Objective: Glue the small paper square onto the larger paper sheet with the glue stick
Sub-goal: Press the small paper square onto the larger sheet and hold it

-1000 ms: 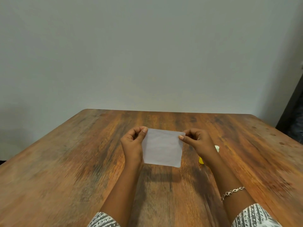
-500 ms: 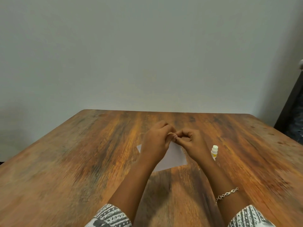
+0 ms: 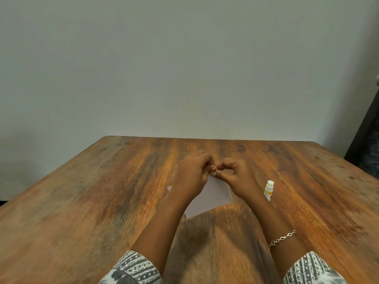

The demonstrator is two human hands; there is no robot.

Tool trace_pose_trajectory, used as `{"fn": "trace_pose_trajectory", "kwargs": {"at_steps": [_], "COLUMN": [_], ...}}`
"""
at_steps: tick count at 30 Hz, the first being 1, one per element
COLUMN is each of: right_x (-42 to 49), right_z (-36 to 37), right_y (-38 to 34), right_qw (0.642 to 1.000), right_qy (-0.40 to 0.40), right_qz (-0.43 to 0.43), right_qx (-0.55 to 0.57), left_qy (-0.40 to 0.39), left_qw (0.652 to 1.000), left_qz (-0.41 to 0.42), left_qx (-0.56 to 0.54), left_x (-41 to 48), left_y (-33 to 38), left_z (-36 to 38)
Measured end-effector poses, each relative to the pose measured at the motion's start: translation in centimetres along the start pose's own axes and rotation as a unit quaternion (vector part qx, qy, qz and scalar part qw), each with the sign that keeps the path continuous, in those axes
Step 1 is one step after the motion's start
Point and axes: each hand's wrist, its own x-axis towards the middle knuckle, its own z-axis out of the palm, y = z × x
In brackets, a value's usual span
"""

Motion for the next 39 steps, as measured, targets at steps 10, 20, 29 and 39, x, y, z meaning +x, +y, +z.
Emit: {"fn": "trace_pose_trajectory", "kwargs": {"at_steps": [10,20,29,39], "right_x": [0.3,-0.4,-1.1,-2.0], "right_z": [0.0,-0.7,-1.1,-0.5], "right_y": [0.8,2.4,3.4,2.9], "right_qw": [1.0,0.998,0.996,0.972], "right_qy": [-0.025,-0.037,-0.022,0.039], "right_qz": [0.013,0.042,0.076,0.121], "right_qx": [0.004,0.002,0.052,0.197], "left_qy": [0.006,0.077,0.123,0.167], "left_qw": [1.0,0.995,0.983,0.953], "left_qz": [0.012,-0.011,-0.072,-0.144], "left_qx": [-0.002,-0.065,-0.12,-0.207], "left_x": [0.1,0.0,-0.4,-1.0], "left_y": [-0.5,-1.2,-2.0,-2.3], "left_z": [-0.4,-1.2,-1.8,-2.1]}}
